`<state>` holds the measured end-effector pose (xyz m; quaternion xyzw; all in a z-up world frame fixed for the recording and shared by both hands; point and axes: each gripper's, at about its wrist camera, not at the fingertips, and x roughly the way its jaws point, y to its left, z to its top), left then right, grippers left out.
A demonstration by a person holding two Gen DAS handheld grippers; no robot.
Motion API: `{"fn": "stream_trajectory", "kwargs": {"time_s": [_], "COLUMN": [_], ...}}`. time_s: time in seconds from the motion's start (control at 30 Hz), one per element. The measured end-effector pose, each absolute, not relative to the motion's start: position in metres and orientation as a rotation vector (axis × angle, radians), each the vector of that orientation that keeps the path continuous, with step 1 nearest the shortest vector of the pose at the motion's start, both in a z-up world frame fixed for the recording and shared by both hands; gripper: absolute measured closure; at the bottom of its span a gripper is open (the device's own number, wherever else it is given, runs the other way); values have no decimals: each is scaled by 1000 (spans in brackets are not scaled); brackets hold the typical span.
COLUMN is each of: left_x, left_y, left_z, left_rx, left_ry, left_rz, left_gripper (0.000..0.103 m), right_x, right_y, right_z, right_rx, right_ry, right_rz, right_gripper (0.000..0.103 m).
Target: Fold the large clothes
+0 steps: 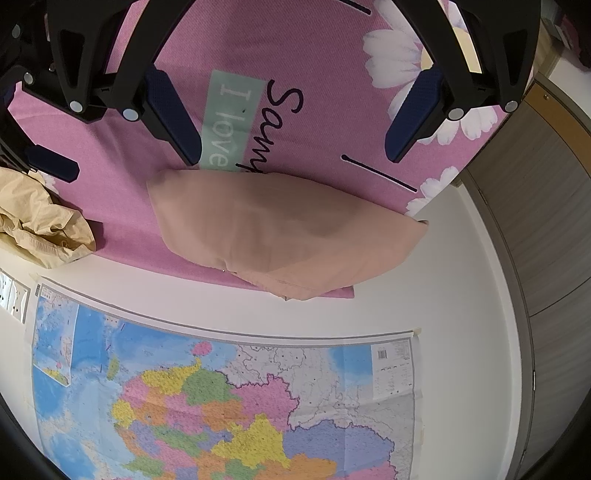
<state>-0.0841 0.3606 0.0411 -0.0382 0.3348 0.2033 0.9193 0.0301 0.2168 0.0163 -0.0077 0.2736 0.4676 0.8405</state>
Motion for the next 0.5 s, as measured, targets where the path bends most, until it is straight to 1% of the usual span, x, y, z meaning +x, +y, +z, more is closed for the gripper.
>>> {"fn": "stream_trajectory", "kwargs": {"time_s": [0.5], "left_x": [-84], "left_y": [359], "left_z": [39], "left_rx": [-79], "left_ry": [694], "left_rz": [414], "left_gripper": [7], "right_x": [29], "right_y": [216], "right_z": [16], "right_rx": [-9], "right_ry": [577], "right_rz": [988], "right_gripper": [6]}}
